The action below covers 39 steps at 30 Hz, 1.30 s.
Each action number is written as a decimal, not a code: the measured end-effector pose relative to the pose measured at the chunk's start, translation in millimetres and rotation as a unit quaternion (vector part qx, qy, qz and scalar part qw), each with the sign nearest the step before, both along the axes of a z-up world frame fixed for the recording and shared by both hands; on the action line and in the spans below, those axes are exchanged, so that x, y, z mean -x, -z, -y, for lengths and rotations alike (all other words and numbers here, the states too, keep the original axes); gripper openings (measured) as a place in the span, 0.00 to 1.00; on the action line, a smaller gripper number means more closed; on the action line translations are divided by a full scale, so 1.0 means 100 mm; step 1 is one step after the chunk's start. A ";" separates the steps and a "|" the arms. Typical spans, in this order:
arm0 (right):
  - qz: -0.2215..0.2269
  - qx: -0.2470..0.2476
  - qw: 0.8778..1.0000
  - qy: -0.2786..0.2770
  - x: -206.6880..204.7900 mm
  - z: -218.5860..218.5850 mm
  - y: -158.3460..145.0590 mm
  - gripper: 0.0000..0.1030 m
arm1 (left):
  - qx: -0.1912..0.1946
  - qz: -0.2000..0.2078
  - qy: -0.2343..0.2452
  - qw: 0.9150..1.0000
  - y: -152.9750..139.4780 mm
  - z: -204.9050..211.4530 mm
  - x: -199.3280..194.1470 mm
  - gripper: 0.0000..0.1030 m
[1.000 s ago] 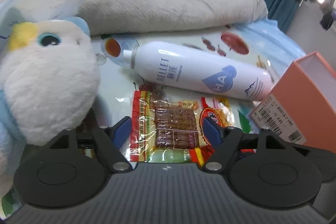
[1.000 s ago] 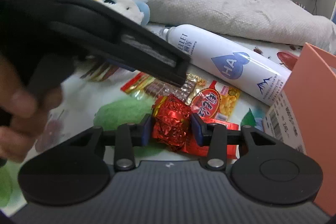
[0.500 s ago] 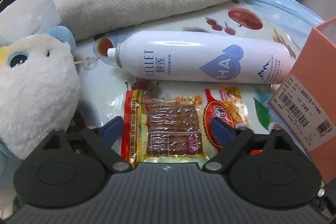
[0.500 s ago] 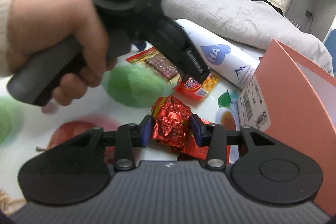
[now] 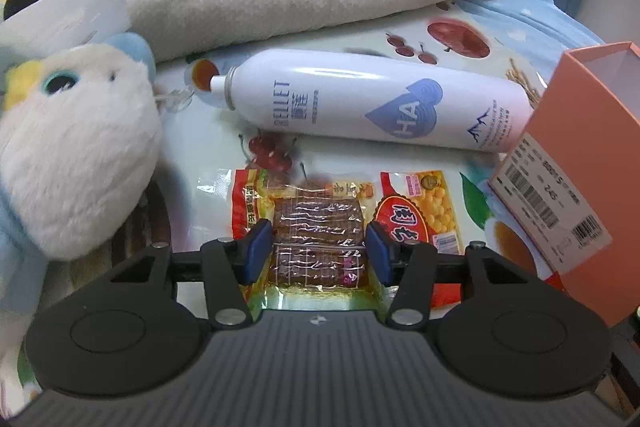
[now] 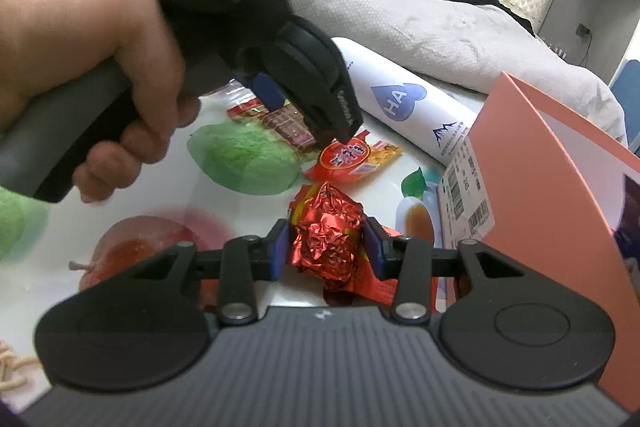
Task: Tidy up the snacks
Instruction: 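Lift and carry the candy and meat-strip pack with both tools over the pink box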
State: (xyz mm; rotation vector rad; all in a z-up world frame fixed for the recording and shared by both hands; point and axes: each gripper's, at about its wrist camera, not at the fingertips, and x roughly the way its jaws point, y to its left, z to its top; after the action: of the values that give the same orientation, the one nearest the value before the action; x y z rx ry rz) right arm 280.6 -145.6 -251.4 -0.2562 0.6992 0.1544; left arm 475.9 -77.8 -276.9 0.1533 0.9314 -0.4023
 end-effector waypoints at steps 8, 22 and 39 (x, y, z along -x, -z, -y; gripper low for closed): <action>-0.004 -0.013 1.000 -0.014 0.14 -0.01 -0.09 0.42 | 0.021 0.004 -0.034 0.999 -0.17 -0.28 0.43 0.55; -0.024 -0.084 0.996 -0.036 0.65 0.05 -0.34 0.42 | 0.044 0.002 -0.105 0.993 -0.49 -0.75 1.39 0.55; -0.010 -0.113 0.993 -0.024 1.25 0.30 -0.88 0.42 | 0.082 0.018 -0.157 0.984 -1.06 -0.90 2.29 0.55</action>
State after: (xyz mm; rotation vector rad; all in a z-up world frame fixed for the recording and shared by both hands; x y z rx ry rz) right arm 155.8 -175.3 -163.6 -0.0547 0.6884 0.2804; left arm 246.9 11.9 -171.0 -0.1370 0.8643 -0.1813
